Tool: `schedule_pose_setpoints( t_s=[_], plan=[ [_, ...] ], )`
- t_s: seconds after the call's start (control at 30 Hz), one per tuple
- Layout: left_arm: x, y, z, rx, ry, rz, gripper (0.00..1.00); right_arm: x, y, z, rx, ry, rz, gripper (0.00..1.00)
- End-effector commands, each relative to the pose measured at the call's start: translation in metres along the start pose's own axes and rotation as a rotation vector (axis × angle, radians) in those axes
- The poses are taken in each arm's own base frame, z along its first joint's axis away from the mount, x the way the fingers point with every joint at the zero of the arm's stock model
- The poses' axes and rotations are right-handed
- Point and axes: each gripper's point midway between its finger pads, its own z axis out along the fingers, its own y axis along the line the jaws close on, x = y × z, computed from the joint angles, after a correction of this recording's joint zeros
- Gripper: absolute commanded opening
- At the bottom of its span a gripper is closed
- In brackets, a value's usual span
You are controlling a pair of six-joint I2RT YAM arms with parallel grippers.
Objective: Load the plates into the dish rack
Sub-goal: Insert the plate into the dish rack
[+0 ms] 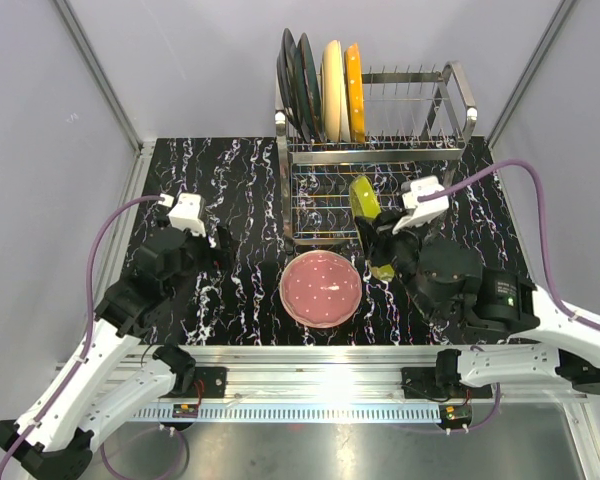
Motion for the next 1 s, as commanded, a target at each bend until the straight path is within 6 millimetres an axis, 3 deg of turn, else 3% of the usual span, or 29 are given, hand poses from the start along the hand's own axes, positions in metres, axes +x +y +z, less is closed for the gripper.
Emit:
schedule_pose_setpoints(
  t_s=[0.0, 0.23, 0.33, 0.47, 0.6, 0.67, 0.7, 0.73, 0.77, 0.83, 0.9, 0.93, 0.97],
  plan=[
    [-0.014, 0.004, 0.0, -0.019, -0.065, 0.001, 0.99, -0.083, -0.008, -0.009, 0.019, -0.16, 0.082, 0.0],
    [-0.01, 0.002, 0.001, -0.011, -0.058, 0.0, 0.99, -0.159, -0.013, -0.015, 0.063, -0.285, 0.017, 0.0],
    [-0.01, 0.002, 0.002, -0.012, -0.053, -0.001, 0.99, -0.194, -0.024, -0.022, 0.117, -0.352, 0.005, 0.0],
    [-0.007, 0.001, 0.005, -0.01, -0.042, 0.001, 0.99, -0.228, -0.029, -0.028, 0.135, -0.43, -0.019, 0.0],
    [-0.006, 0.0, 0.007, -0.006, -0.032, 0.003, 0.99, -0.237, -0.027, -0.021, 0.142, -0.441, -0.03, 0.0],
    [-0.004, -0.002, 0.009, 0.001, -0.022, 0.005, 0.99, -0.235, -0.026, -0.008, 0.131, -0.426, -0.038, 0.0],
    [-0.002, -0.002, 0.011, 0.001, -0.014, 0.007, 0.99, -0.224, -0.025, 0.01, 0.138, -0.386, -0.106, 0.0],
    [-0.002, -0.002, 0.011, 0.0, -0.012, 0.008, 0.99, -0.221, -0.016, 0.013, 0.096, -0.371, -0.1, 0.0],
    [-0.001, -0.003, 0.012, 0.001, -0.009, 0.008, 0.99, -0.227, -0.031, 0.019, 0.132, -0.38, -0.065, 0.0],
    [0.001, -0.002, 0.013, -0.002, -0.001, 0.013, 0.99, -0.227, -0.028, 0.031, 0.091, -0.369, -0.061, 0.0],
    [0.002, -0.001, 0.014, -0.006, 0.001, 0.013, 0.99, -0.231, -0.044, 0.041, 0.113, -0.367, -0.063, 0.0],
    [0.002, -0.001, 0.014, -0.008, 0.004, 0.013, 0.99, -0.229, -0.035, 0.054, 0.065, -0.355, -0.074, 0.0],
    [0.003, -0.002, 0.015, -0.006, 0.007, 0.015, 0.99, -0.244, -0.038, 0.049, 0.048, -0.388, -0.036, 0.0]
  ],
)
